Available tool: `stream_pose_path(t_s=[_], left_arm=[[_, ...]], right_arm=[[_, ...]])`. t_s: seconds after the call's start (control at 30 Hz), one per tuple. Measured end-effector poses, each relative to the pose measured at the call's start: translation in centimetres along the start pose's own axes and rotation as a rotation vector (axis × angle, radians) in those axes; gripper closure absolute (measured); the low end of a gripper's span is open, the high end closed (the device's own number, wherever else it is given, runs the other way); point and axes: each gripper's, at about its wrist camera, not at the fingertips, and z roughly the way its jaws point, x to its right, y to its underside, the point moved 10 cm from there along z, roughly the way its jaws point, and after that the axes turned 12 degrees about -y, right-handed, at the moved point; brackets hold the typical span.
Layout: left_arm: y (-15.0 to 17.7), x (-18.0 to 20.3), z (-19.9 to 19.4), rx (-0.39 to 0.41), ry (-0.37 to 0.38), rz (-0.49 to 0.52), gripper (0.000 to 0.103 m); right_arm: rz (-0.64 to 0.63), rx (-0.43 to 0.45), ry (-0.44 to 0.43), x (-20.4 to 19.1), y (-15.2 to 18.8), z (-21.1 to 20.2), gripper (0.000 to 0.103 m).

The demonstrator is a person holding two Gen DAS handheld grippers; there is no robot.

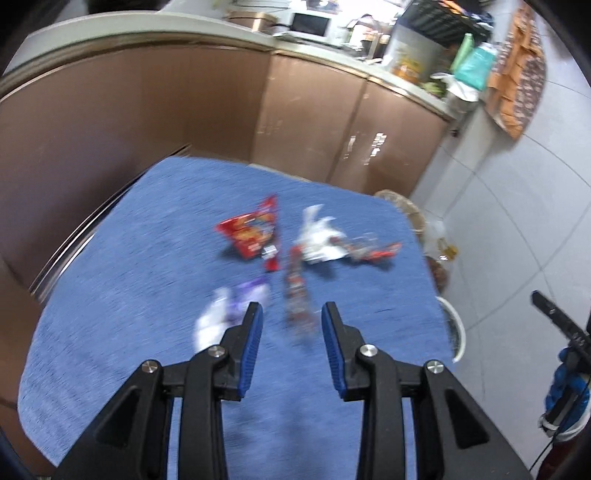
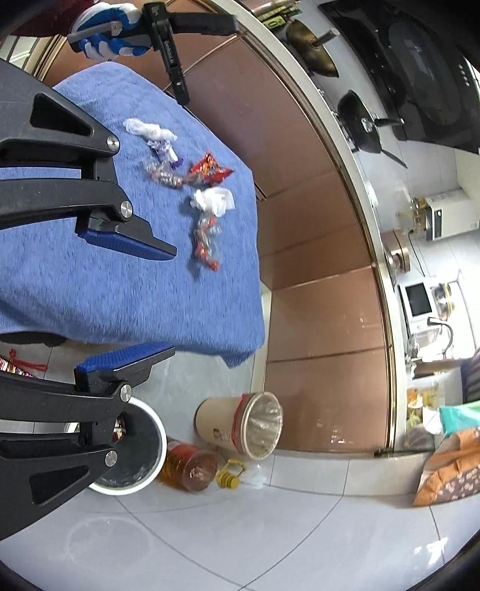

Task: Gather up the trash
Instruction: 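Return both tools from the bin to the towel-covered table, then grasp the white plastic bag with the left tool while the right tool grasps the clear red-trimmed wrapper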

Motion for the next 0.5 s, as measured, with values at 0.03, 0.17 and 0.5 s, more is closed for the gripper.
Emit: stream_pose_path(t_s=[0.03,0.17,0.5], left_arm=[[0.4,-0.7,0.2,-0.004,-0.011,-0.004,0.071],[2.4,-3.4,2.3,-0.045,-0.040,-0.026,0.071],[4.6,-4.2,6.5,-0.108,-0.065,-0.012,0.064]], right_arm=[[-0.002,-0.004,-0.004,-0.4,0.0,0.4,0.057],[-0.004,-0.027,-0.018,-1.2,0.2,2.0,0.057],[0.003,-0.088,-0.040,-1.7,0.6,6.8,0.055]])
